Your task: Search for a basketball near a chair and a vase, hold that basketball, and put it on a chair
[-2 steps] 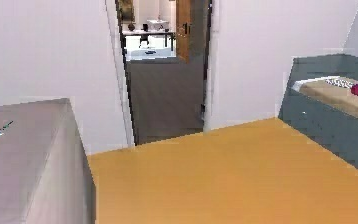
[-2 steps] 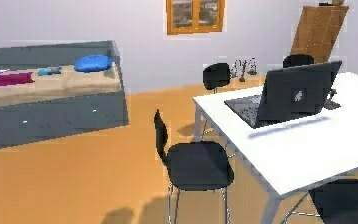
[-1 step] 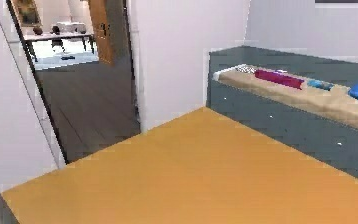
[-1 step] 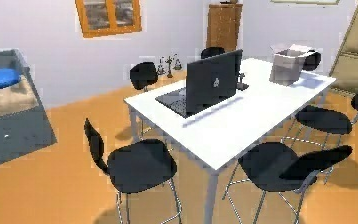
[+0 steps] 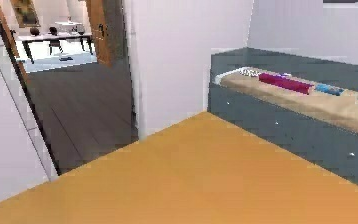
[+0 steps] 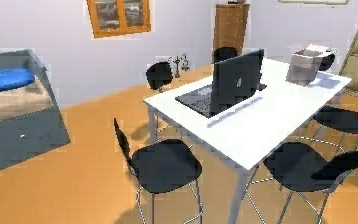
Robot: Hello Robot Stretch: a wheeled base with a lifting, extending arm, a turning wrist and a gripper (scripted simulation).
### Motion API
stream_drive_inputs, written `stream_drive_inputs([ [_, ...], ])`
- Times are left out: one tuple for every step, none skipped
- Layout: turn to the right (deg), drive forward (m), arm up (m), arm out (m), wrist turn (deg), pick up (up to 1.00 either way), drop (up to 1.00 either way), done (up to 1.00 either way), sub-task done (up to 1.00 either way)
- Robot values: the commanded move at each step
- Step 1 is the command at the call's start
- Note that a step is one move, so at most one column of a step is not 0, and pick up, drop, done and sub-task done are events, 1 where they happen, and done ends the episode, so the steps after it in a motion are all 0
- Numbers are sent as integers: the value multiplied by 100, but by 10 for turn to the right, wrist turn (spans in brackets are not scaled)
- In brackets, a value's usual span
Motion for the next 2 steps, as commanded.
stream_drive_inputs([
  [-210, 0, 0, 0, 0, 0, 0, 0, 0],
  [0, 100, 0, 0, 0, 0, 0, 0, 0],
])
